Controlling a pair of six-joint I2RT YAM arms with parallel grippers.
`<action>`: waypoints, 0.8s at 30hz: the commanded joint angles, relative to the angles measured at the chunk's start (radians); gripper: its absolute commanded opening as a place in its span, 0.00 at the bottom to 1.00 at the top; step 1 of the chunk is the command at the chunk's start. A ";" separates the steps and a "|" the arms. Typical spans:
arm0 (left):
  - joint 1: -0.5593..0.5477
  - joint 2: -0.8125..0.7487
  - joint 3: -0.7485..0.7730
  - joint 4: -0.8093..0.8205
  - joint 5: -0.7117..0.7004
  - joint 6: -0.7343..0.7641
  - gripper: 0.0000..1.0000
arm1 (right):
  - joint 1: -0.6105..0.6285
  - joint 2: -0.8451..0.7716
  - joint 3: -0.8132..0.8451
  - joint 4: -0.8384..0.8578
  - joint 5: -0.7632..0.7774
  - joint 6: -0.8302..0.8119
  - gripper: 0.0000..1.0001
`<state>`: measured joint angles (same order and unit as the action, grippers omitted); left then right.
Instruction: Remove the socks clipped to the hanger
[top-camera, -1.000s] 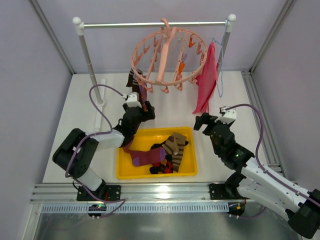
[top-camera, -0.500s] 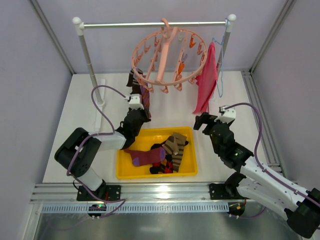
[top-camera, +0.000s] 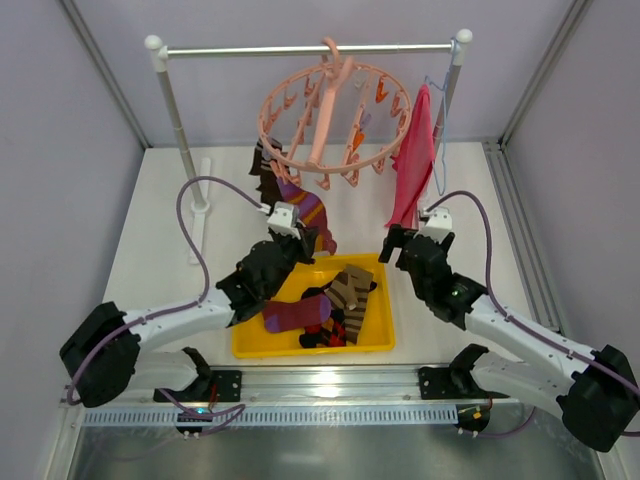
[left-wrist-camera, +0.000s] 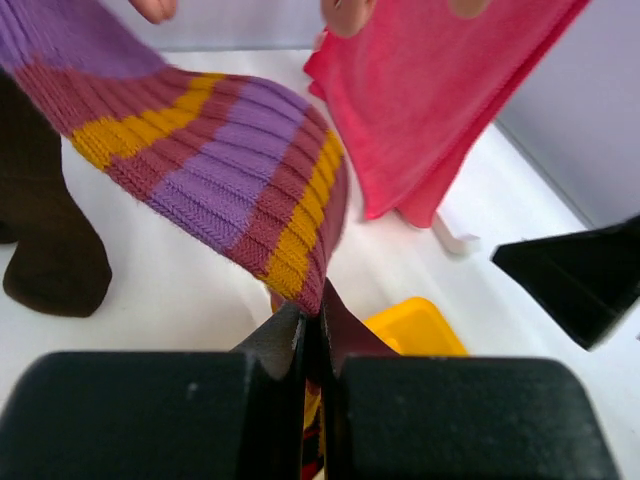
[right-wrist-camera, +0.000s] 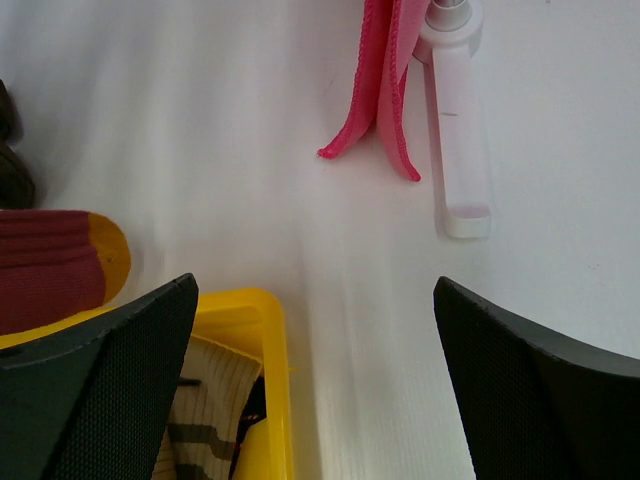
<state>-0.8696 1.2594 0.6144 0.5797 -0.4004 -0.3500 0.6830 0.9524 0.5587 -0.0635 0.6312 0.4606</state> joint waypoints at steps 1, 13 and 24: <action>-0.028 -0.110 0.028 -0.105 0.015 0.020 0.00 | 0.000 -0.004 0.063 -0.010 -0.013 0.035 1.00; -0.051 -0.351 -0.051 -0.204 0.212 0.034 0.00 | 0.183 0.068 0.251 -0.153 0.145 0.030 1.00; -0.057 -0.345 -0.056 -0.254 0.328 0.035 0.00 | 0.365 0.190 0.434 -0.134 0.266 0.006 1.00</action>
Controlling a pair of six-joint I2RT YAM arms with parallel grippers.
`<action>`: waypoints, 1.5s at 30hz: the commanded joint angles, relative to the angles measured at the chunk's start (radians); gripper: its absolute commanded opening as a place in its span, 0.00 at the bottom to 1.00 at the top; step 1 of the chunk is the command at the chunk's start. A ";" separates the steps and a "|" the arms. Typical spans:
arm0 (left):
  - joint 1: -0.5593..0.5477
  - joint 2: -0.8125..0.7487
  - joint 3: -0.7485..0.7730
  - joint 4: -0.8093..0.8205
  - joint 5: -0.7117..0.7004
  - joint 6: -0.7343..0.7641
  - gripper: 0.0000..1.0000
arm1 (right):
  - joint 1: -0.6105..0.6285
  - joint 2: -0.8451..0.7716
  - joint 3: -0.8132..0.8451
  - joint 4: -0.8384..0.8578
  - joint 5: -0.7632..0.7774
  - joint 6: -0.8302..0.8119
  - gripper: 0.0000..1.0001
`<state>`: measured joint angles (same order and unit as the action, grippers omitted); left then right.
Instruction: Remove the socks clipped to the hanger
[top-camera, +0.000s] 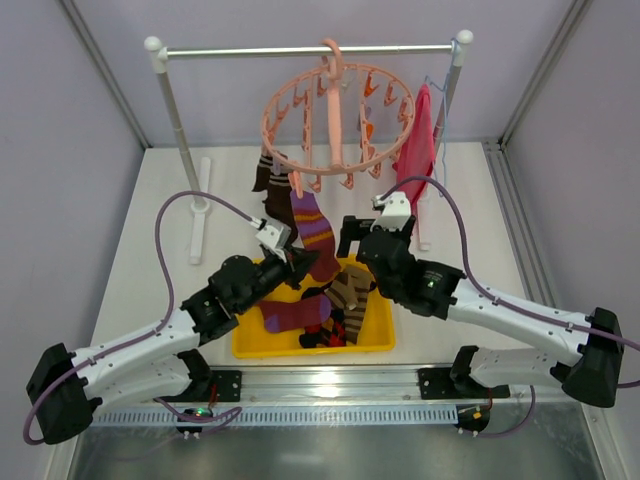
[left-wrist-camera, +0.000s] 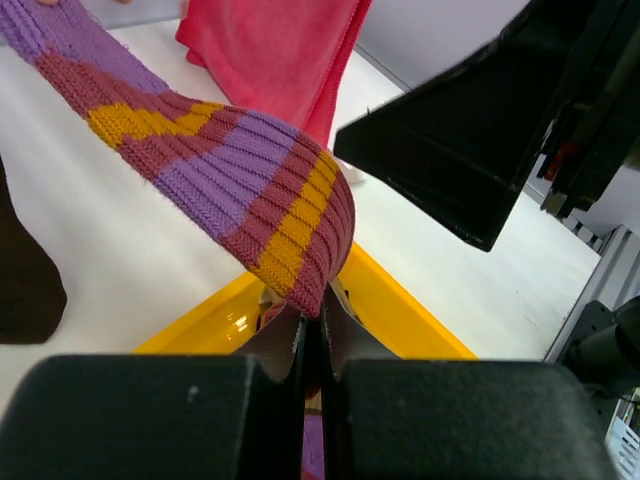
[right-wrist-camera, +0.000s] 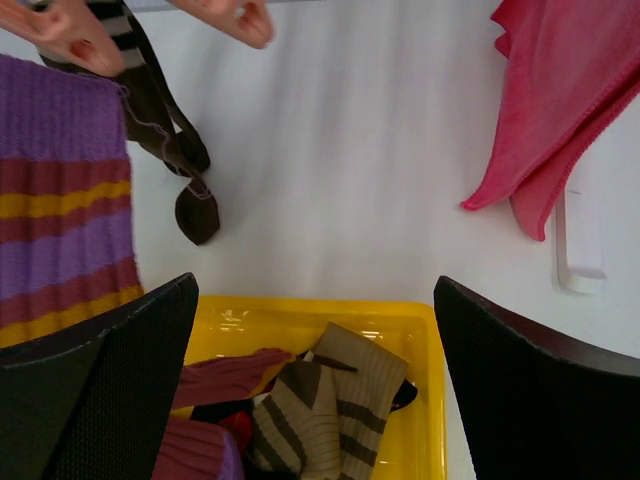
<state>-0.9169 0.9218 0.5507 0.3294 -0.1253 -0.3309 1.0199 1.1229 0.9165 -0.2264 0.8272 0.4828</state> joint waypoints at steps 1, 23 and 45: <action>-0.010 -0.008 0.011 -0.009 0.044 0.021 0.00 | 0.035 0.035 0.114 0.029 0.075 -0.026 1.00; -0.138 0.021 0.005 0.034 0.067 0.012 0.00 | 0.086 0.239 0.478 -0.174 0.116 -0.087 1.00; -0.175 0.080 0.052 -0.012 -0.020 -0.003 0.00 | 0.141 0.247 0.528 -0.183 0.147 -0.087 1.00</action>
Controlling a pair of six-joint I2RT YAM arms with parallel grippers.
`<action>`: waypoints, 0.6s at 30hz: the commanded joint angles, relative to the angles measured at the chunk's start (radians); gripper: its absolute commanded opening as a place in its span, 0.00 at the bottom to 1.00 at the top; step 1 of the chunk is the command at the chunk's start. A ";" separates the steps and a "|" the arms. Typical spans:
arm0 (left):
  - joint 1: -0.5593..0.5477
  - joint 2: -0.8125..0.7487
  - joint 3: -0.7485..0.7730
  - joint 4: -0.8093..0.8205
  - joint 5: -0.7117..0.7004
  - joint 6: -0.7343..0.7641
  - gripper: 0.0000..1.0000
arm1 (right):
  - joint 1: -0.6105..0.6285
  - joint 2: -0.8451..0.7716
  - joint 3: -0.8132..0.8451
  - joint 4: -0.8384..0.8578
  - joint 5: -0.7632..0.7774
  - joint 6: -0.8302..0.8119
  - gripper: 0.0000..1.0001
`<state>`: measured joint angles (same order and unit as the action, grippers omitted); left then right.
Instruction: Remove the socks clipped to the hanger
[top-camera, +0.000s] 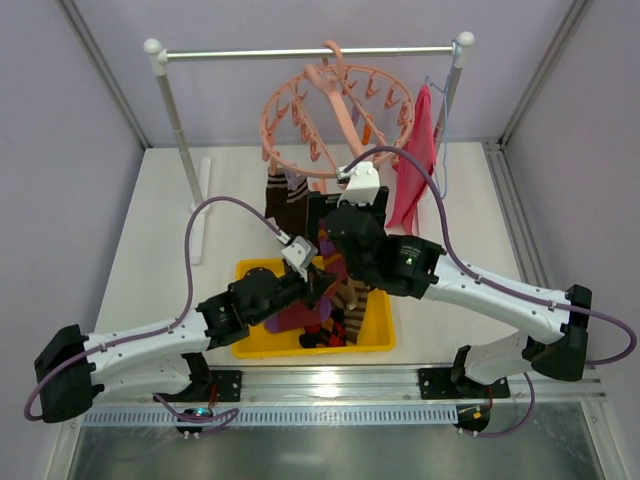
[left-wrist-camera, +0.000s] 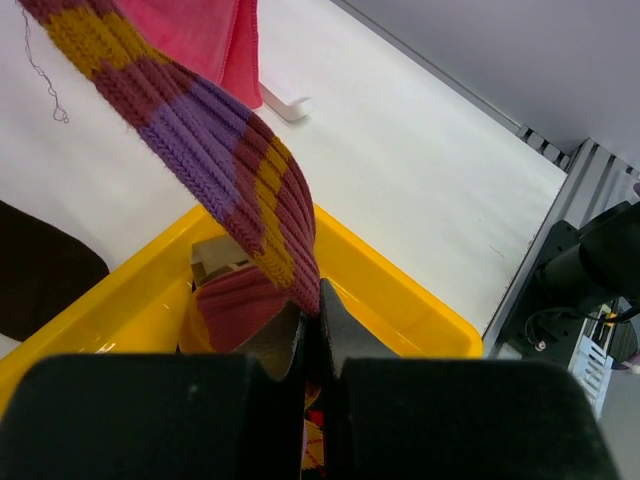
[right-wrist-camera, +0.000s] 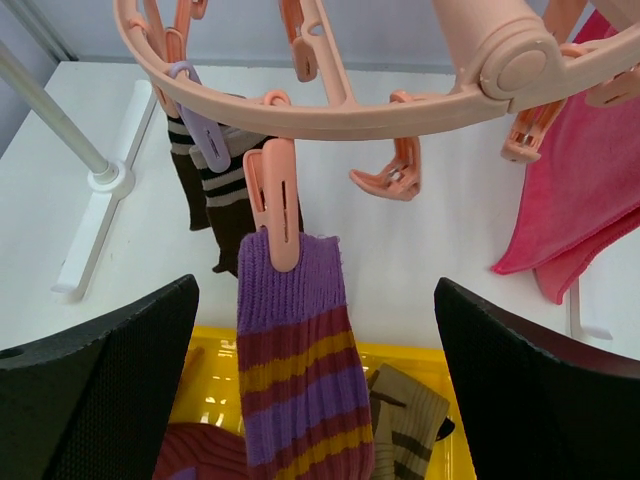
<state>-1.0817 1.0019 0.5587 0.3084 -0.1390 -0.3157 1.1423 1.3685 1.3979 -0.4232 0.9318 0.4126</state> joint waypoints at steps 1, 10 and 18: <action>-0.012 -0.003 0.043 0.011 -0.005 -0.019 0.00 | 0.020 0.003 0.047 0.015 0.044 -0.020 1.00; -0.030 -0.022 0.041 0.012 -0.002 -0.017 0.00 | 0.022 0.105 0.153 0.000 0.058 -0.057 1.00; -0.043 -0.062 0.033 0.014 0.003 -0.014 0.00 | 0.002 0.155 0.207 0.014 0.084 -0.100 1.00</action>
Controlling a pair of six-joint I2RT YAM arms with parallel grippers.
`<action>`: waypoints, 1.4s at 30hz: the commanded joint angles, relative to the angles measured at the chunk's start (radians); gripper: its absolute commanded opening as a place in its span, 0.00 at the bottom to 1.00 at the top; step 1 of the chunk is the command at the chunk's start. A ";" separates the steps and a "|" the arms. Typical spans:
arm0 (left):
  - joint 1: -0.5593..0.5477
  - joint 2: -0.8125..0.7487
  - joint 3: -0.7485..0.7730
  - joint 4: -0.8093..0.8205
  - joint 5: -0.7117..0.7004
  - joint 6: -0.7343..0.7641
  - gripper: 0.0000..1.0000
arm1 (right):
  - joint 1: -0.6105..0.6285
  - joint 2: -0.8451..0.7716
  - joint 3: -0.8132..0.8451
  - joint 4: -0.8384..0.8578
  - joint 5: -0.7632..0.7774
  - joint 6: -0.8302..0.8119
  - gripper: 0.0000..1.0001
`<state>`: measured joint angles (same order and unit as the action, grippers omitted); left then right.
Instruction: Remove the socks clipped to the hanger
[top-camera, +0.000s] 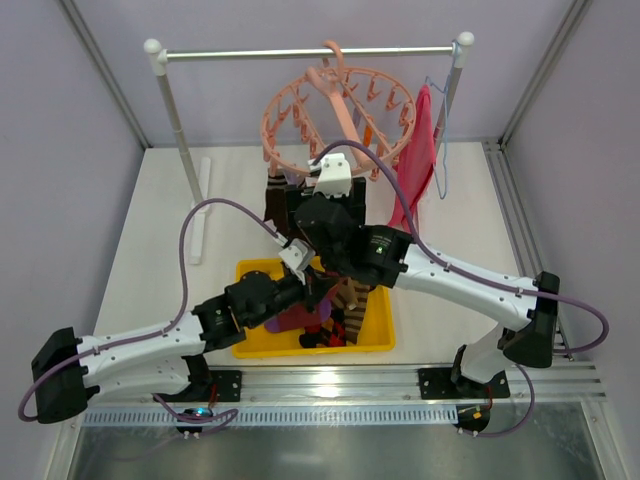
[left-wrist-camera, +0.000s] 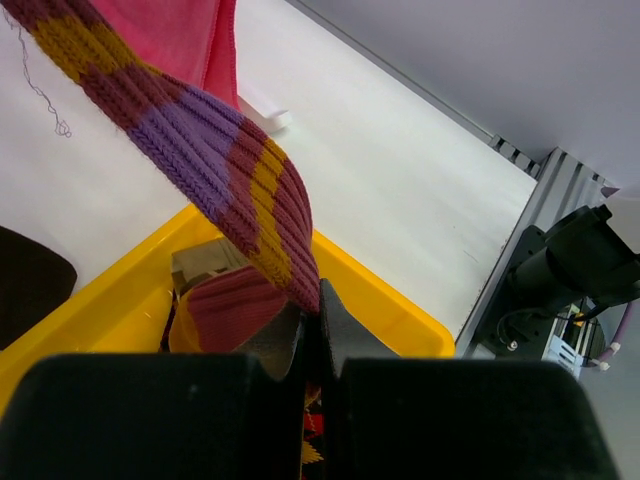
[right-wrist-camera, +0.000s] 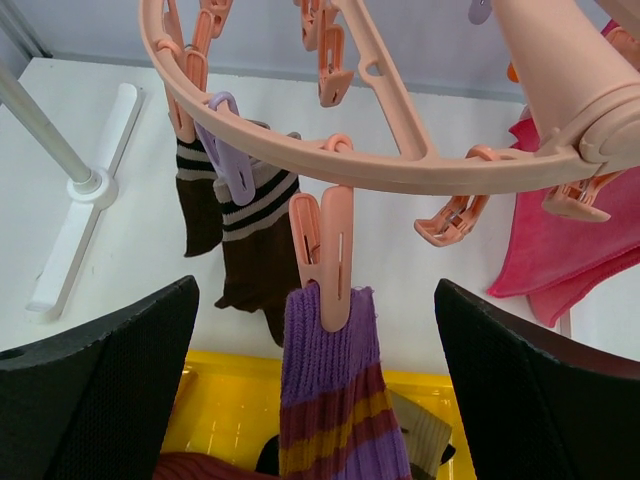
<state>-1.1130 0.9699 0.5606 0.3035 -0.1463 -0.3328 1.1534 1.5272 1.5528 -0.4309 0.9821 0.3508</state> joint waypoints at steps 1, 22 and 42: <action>-0.014 -0.033 0.032 0.020 0.011 0.005 0.00 | -0.017 0.002 0.053 0.027 0.030 -0.041 1.00; -0.030 -0.028 0.035 0.017 0.010 0.014 0.00 | -0.087 0.105 0.159 0.027 -0.026 -0.113 1.00; -0.034 -0.022 0.035 0.019 0.002 0.015 0.00 | -0.103 0.168 0.208 -0.029 0.041 -0.162 0.06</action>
<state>-1.1370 0.9524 0.5606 0.3019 -0.1535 -0.3317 1.0538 1.7023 1.7149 -0.4545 0.9760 0.1963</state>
